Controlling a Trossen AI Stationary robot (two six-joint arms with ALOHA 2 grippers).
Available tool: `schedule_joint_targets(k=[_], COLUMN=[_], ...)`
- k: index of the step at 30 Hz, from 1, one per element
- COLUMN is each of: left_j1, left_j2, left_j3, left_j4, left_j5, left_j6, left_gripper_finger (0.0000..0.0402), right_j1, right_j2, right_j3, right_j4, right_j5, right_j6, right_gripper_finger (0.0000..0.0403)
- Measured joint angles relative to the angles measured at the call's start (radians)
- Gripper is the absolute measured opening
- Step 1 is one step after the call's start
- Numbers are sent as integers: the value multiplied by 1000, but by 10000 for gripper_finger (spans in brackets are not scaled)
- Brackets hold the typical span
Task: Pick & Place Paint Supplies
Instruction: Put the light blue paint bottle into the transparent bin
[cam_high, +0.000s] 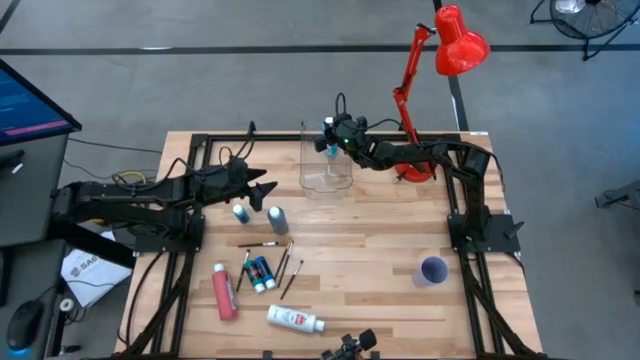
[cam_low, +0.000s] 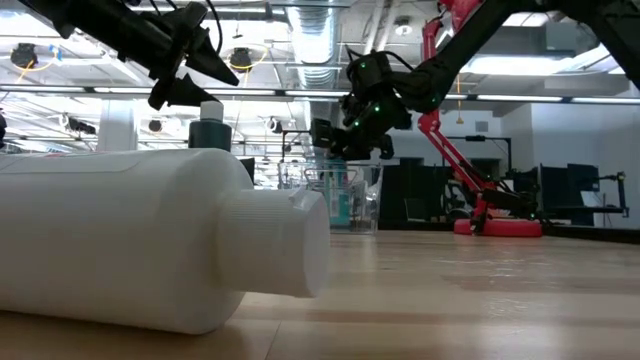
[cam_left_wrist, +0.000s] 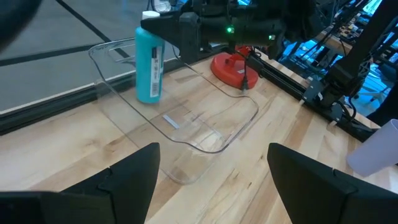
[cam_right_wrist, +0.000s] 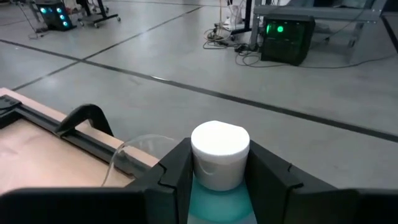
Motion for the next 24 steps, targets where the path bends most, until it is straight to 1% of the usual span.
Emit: schedule_joint_targets(k=[4, 11, 20, 24], left_j1=[0, 0, 0, 0], left_j2=[0, 0, 0, 0], left_j3=[0, 0, 0, 0], left_j4=[-1, -2, -9, -10], left_j5=[0, 0, 0, 0], left_j6=[0, 0, 0, 0], left_gripper_finger=[294, 294, 294, 294], right_j1=[0, 6, 33, 39], right_j2=[0, -1, -1, -2], right_j3=[0, 0, 0, 0], right_j4=[-1, -27, -27, -29], right_j5=[0, 1, 4, 3], right_j6=[-1, -1, -11, -10], right_gripper_finger=[118, 149, 148, 155])
